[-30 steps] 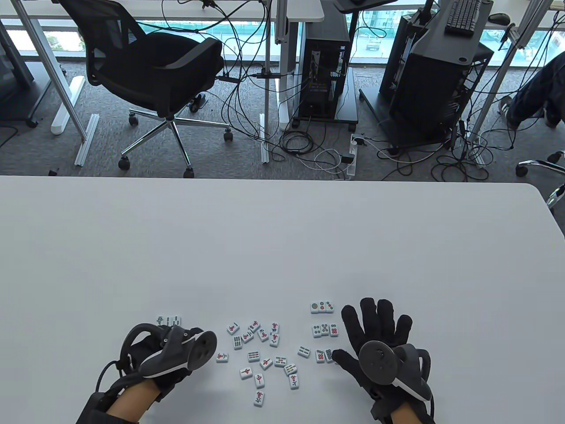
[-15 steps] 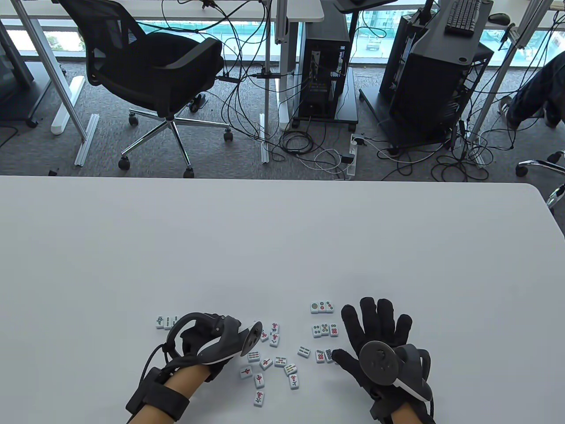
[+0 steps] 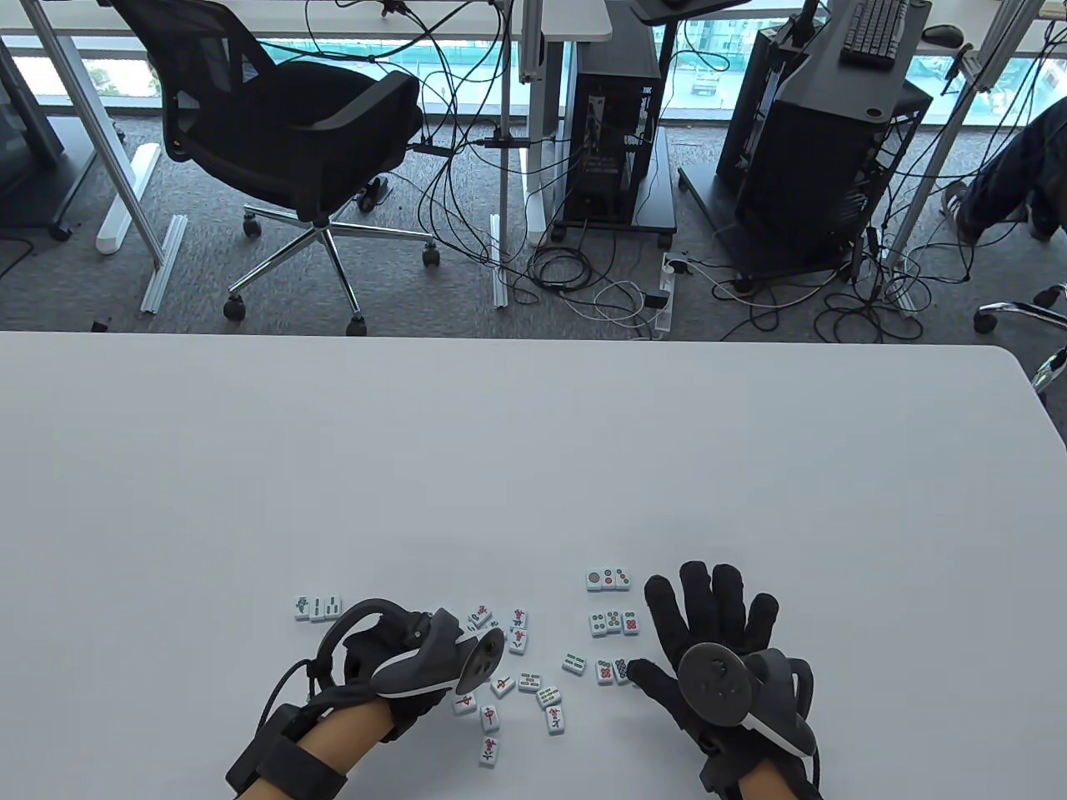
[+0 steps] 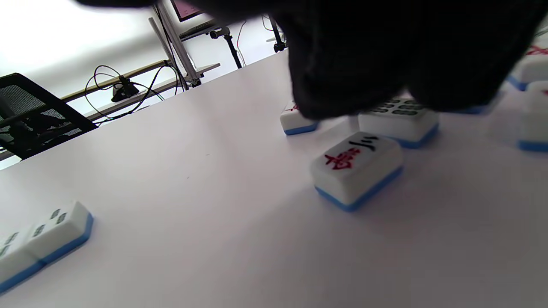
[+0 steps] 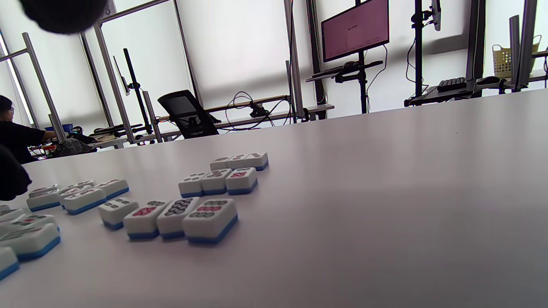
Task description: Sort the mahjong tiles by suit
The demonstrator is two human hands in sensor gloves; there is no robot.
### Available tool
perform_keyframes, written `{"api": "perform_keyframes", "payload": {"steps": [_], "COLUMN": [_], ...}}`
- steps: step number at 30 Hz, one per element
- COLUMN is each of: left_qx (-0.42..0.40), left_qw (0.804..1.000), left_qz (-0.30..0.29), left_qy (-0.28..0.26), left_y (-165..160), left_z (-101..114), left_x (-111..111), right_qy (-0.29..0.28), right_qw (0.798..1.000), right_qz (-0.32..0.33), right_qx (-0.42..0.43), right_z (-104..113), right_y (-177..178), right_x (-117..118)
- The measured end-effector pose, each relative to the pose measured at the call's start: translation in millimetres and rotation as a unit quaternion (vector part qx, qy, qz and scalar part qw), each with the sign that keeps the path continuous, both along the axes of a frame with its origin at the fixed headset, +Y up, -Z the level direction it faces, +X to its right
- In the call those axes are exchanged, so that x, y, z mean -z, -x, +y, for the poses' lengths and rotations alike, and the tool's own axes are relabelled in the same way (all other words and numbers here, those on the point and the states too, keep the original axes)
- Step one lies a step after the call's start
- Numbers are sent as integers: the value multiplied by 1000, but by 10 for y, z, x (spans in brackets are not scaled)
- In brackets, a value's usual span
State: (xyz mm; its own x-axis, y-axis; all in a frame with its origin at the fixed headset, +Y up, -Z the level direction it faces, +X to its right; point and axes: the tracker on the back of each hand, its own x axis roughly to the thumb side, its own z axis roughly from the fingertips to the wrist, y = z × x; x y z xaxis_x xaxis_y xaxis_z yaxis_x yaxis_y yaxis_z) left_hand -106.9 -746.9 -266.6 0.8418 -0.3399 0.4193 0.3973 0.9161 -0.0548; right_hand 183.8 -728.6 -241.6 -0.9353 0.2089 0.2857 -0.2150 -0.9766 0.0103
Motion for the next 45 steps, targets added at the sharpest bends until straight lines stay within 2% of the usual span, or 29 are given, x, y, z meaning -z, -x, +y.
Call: {"api": "perform_keyframes", "payload": {"steps": [6, 14, 16, 21, 25, 28, 31, 33, 38, 45], "left_qx": [32, -21, -33, -63, -83, -73, -64, -51, -35, -12], "left_qw": [999, 999, 999, 997, 994, 994, 991, 990, 990, 992], "left_qz": [-8, 2, 3, 16, 58, 82, 116, 127, 132, 125], "left_qy": [20, 40, 26, -34, -33, -13, 34, 45, 42, 25], "left_y": [-66, 2, 55, 346, 675, 889, 1085, 1164, 1218, 1210], "left_z": [-126, -104, 26, 519, 634, 528, 310, 185, -29, -149], "left_x": [25, 86, 87, 131, 138, 130, 119, 115, 63, 37], "right_qy": [-1, -1, -1, -1, -3, -3, -4, -4, -4, -2], "right_qw": [1000, 1000, 1000, 1000, 1000, 1000, 1000, 1000, 1000, 1000], "right_qz": [0, 0, 0, -3, -4, -4, -4, -3, -4, -4], "right_qx": [1, 1, 1, 2, 4, 4, 3, 2, 2, -2], "right_z": [1, 2, 2, 3, 7, 5, 5, 4, 4, -7], "right_y": [-3, -1, -2, -11, -14, -16, -14, -12, -15, -13], "right_x": [1, 1, 2, 4, 3, 3, 2, 2, 0, 3]}}
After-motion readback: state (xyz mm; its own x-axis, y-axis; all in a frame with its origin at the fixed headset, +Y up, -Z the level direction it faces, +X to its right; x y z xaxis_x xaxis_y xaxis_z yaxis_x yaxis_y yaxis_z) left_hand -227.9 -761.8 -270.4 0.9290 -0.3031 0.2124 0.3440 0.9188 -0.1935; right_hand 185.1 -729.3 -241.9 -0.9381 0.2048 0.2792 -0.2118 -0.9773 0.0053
